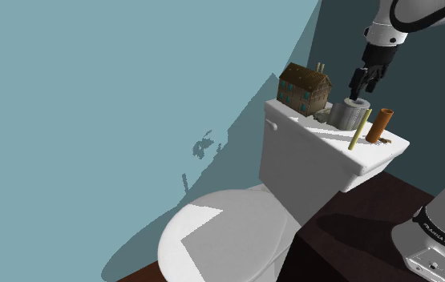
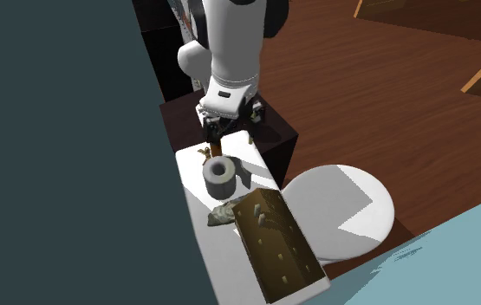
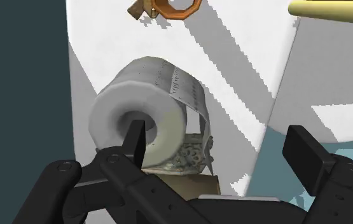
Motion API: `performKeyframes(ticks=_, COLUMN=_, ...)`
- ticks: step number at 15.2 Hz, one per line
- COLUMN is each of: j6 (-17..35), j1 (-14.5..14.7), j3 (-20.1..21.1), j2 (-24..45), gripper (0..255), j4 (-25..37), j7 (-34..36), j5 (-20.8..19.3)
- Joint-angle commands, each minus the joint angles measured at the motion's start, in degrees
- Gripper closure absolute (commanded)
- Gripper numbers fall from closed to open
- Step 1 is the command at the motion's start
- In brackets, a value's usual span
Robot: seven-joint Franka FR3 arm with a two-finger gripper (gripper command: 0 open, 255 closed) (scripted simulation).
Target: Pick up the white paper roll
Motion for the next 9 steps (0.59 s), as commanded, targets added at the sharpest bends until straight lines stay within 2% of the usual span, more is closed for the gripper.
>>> performKeyframes(ticks=1, j6=4.98, j1=-0.5, j3=-2.46, j2=2.35, gripper=0, j4=0.02, j7=-1.64, j5=0.03)
performKeyframes(ticks=6, j6=16.27, j1=-0.29, j3=-8.79, j2=9.94, gripper=0, j4=1.81, j7=-6.64, j5=2.64)
performKeyframes(ticks=9, j6=18.86, j1=-0.22, j3=-9.23, j2=11.02, gripper=0, j4=0.27, j7=-6.91, j5=2.73)
